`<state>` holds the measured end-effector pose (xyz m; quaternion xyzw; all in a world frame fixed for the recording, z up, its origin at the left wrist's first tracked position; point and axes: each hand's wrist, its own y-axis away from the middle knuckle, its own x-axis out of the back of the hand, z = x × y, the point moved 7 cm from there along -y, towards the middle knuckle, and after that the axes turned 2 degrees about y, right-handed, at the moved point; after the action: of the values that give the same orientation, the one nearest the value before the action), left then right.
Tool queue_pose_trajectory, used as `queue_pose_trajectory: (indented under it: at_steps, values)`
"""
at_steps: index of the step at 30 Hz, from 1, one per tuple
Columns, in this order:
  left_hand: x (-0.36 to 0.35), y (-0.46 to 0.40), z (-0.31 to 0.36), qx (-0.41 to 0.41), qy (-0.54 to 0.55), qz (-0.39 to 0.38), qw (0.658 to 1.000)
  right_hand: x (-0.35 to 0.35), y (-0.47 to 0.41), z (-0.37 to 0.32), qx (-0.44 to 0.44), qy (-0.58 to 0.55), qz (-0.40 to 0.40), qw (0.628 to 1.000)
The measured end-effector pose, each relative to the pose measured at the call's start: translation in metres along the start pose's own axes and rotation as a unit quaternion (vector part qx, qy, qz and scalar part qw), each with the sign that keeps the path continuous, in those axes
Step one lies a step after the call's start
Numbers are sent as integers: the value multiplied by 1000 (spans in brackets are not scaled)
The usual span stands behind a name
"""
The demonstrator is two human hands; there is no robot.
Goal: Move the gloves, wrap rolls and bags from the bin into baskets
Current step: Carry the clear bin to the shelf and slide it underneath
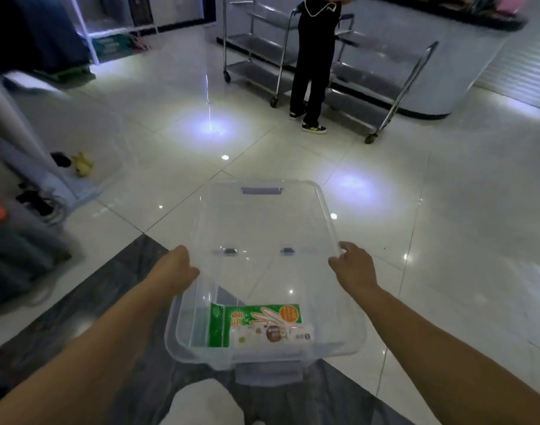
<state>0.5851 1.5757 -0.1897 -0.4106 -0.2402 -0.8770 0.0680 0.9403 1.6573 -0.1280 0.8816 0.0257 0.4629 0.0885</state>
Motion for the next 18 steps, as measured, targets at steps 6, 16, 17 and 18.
queue_pose_trajectory:
  at_steps: [6,16,17,18]
  values:
    - [41,-119,1,39,0,32,999,-35,-134,-65,25,1,-17,1000]
    - [166,-339,9,56,66,66,994,-90,-339,-217,26,-10,-13,1000]
    - [178,-358,10,61,74,76,993,-93,-357,-231,26,-12,-14,999]
    - [189,-377,11,66,78,85,991,-97,-375,-245,27,-14,-13,999]
